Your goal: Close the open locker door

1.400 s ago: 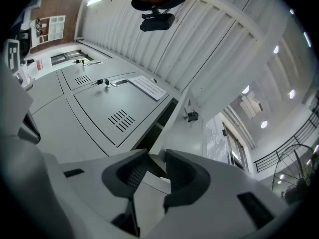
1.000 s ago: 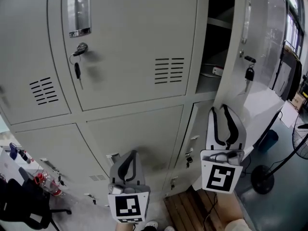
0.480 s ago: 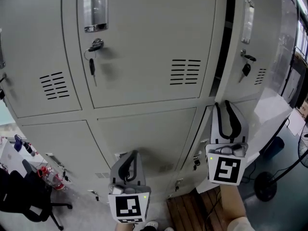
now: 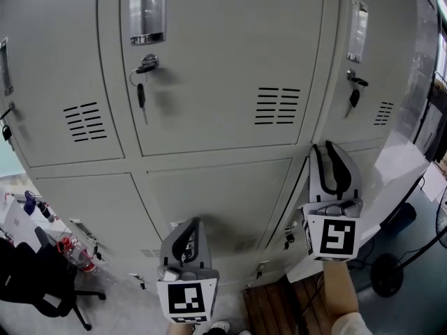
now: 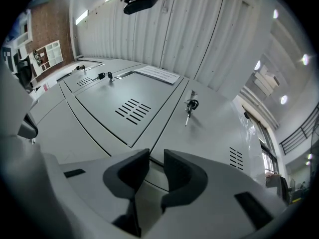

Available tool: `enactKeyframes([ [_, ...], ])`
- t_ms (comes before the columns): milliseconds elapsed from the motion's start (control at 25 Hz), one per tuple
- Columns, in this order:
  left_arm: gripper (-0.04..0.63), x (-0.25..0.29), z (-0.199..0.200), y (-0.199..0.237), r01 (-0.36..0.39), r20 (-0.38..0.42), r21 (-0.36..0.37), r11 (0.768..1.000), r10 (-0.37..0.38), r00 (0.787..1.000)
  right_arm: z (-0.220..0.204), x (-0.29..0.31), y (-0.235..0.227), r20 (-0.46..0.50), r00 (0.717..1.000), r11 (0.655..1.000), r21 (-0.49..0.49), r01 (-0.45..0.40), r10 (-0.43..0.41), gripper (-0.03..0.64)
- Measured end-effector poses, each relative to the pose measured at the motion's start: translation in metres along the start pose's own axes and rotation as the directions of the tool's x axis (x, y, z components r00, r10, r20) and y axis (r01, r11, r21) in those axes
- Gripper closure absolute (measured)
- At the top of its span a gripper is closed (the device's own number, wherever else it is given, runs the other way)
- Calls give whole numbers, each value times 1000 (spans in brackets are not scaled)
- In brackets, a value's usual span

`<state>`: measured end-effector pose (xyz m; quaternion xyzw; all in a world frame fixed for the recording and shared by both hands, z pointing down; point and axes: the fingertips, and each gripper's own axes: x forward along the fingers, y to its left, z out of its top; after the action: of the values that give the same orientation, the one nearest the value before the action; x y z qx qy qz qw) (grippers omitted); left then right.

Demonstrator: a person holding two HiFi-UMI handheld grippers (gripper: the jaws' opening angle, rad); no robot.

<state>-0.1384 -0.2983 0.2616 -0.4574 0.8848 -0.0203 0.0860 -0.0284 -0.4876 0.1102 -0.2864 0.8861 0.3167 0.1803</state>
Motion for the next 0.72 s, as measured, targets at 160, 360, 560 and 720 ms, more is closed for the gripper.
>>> enactKeyframes([
  [160,594,0,0,-2,0,0,2,1000,0,1000,-2,3,0,0,1000,1000,14,-17,17,516],
  [360,594,-1,-1,0,-6,-3,1,1000,6,1000,-3,6,1,-5,1000,999,21,-30,30,517],
  [560,594,-1,-3,4,-13,-7,2,1000,13,1000,-3,6,1,0,999,999,36,-34,34,518],
  [720,594,-2,-4,4,-16,-9,1,1000,16,1000,-5,6,1,5,999,997,60,-41,41,523],
])
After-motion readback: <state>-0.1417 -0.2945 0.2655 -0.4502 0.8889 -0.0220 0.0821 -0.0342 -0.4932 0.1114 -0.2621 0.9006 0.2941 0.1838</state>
